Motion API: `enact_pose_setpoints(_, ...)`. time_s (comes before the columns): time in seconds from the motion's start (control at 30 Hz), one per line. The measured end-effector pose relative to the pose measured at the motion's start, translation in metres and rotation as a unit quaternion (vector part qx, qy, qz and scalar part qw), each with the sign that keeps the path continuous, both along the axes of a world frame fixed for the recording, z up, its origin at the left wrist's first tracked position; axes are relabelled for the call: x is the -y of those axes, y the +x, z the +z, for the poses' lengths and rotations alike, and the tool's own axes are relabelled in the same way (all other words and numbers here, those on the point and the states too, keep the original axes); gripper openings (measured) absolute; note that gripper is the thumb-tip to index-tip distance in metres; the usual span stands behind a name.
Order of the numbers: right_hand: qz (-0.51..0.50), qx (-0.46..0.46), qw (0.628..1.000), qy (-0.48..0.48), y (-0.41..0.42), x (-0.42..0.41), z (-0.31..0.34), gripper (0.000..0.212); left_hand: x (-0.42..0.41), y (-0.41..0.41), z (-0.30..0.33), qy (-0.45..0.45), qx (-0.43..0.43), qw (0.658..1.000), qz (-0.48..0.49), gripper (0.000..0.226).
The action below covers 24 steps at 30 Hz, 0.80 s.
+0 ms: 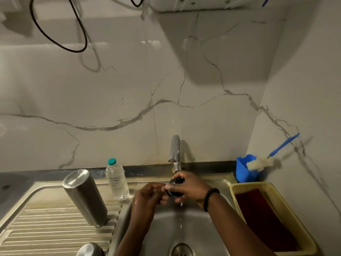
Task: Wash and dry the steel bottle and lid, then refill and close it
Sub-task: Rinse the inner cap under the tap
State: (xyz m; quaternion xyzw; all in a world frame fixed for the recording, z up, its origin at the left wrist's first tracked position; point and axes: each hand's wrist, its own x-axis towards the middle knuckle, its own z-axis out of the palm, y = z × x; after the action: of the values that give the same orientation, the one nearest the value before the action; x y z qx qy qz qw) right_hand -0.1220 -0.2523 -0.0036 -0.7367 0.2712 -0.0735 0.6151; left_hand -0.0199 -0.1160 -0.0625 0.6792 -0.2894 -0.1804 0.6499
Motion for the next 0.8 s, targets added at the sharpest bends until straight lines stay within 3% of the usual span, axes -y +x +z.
enact_pose_setpoints(0.13, 0.006, 0.026, 0.999, -0.027, -0.010, 0.000, 0.014, 0.032, -0.003, 0.001, -0.007, 0.008, 0.022, 1.000, -0.006, 0.018)
enact_pose_setpoints(0.27, -0.027, 0.093, 0.995, 0.013, -0.025, -0.002, -0.024, 0.028, -0.011, 0.000, -0.026, 0.094, 0.111, 0.989, -0.025, 0.018)
enact_pose_setpoints(0.3, -0.040, 0.034, 0.998, 0.023, -0.024, -0.005, -0.046, 0.025, -0.013, 0.000, -0.033, 0.123, 0.155, 0.980, -0.026, 0.023)
enact_pose_setpoints(0.33, 0.002, -0.070, 0.995, -0.070, -0.025, -0.009, -0.078, 0.024, -0.016, 0.000, -0.040, 0.157, 0.205, 0.966, -0.038, 0.030)
enact_pose_setpoints(0.4, 0.128, -0.221, 0.942, -0.219, -0.029, -0.021, -0.128, 0.028, -0.024, 0.001, -0.052, 0.210, 0.283, 0.933, -0.065, 0.042)
enact_pose_setpoints(0.43, 0.128, -0.273, 0.916, -0.266, -0.032, -0.028, -0.130, 0.029, -0.028, 0.000, -0.056, 0.229, 0.291, 0.926, -0.075, 0.043)
enact_pose_setpoints(0.47, 0.119, -0.274, 0.914, -0.274, -0.032, -0.029, -0.127, 0.025, -0.032, 0.000, -0.056, 0.249, 0.277, 0.924, -0.081, 0.038)
enact_pose_setpoints(0.53, 0.096, -0.243, 0.938, -0.230, -0.028, -0.025, -0.111, 0.019, -0.036, -0.002, -0.058, 0.261, 0.249, 0.930, -0.070, 0.028)
enact_pose_setpoints(0.63, 0.046, -0.162, 0.973, -0.160, -0.024, -0.018, -0.077, 0.030, -0.037, -0.003, -0.064, 0.240, 0.236, 0.941, -0.027, 0.015)
enact_pose_setpoints(0.7, 0.033, -0.054, 0.997, -0.041, -0.027, -0.018, -0.053, 0.036, -0.039, -0.003, -0.069, 0.227, 0.259, 0.938, -0.026, 0.031)
enact_pose_setpoints(0.77, 0.003, 0.035, 0.994, 0.107, -0.036, -0.016, -0.046, 0.034, -0.041, -0.003, -0.068, 0.219, 0.243, 0.943, -0.052, 0.044)
enact_pose_setpoints(0.8, -0.004, 0.034, 0.993, 0.111, -0.042, -0.017, -0.049, 0.033, -0.042, -0.003, -0.067, 0.217, 0.234, 0.946, -0.060, 0.050)
